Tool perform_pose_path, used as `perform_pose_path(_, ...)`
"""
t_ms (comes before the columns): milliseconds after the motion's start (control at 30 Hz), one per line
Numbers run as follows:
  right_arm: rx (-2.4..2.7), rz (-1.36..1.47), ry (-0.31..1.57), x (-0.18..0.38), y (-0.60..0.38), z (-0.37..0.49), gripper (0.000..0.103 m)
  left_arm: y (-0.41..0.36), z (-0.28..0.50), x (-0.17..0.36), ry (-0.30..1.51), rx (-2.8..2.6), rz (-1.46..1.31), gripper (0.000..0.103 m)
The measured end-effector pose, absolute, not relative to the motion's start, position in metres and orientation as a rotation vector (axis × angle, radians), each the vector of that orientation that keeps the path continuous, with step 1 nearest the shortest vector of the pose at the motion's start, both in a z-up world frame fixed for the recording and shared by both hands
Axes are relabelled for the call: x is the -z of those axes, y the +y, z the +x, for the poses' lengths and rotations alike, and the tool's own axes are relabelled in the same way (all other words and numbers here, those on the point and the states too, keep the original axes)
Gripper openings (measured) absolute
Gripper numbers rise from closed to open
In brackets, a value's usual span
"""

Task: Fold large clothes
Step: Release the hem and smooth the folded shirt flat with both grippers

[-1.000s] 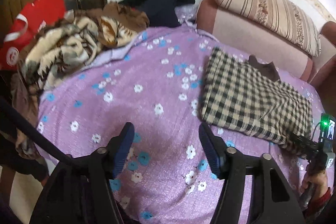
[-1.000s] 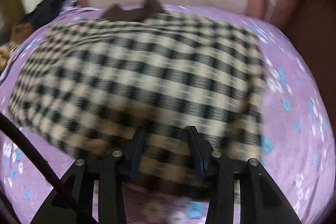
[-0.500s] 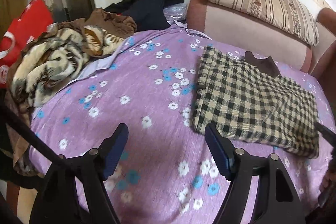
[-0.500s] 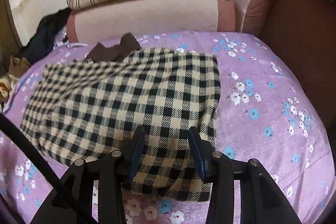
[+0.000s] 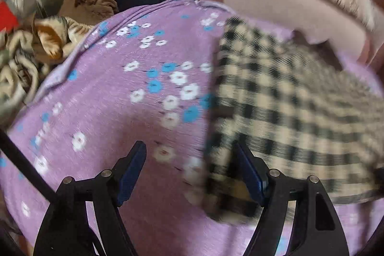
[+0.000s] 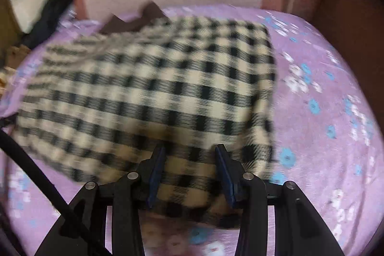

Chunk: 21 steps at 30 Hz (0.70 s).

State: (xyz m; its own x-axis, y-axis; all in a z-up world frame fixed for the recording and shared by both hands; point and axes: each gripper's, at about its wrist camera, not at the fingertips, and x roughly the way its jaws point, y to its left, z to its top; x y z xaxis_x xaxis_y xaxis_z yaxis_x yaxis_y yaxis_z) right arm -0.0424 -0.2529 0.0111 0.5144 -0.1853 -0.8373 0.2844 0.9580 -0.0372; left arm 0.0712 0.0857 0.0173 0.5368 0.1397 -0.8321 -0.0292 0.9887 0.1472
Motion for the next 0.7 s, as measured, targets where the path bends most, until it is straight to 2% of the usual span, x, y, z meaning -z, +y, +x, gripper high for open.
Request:
perform_pose_path(33,0.313,0.092,0.993,-0.010,-0.256,-0.043,0.049,0.087,0.074,-0.013,1.001,-0.146,0.167,0.069)
perform_pose_path(67,0.347,0.077,0.998,-0.008,-0.259,-0.043,0.057,0.092,0.077,-0.004,1.007,-0.213,0.227,0.065)
perform_pose_path(100,0.381,0.073,1.001,-0.007,-0.265,-0.044,0.059,0.099,0.079,0.000,1.003,-0.216,0.222,0.065)
perform_pose_path(167,0.427,0.113,1.002,-0.006,-0.280,-0.046,0.070,0.118,0.081,-0.003,1.020,-0.194,0.112,0.065)
perform_pose_path(200,0.444,0.145,1.005,-0.007,-0.287,-0.048,0.071,0.125,0.082,-0.006,1.031,-0.198,0.075,0.059)
perform_pose_path(233,0.459,0.207,0.988,-0.010,-0.297,-0.052,0.071,0.130,0.082,-0.011,1.025,-0.198,0.042,0.051)
perform_pose_path(333,0.521,0.246,0.884,-0.031,-0.307,-0.062,0.061,0.137,0.074,-0.032,0.976,-0.128,-0.084,0.050)
perform_pose_path(467,0.314,0.313,0.760,-0.051,-0.288,-0.061,0.060,0.104,0.058,-0.049,0.916,0.035,-0.112,0.051)
perform_pose_path(700,-0.080,0.096,0.871,-0.019,-0.177,-0.030,0.052,0.019,0.044,-0.020,0.949,0.219,0.145,0.053)
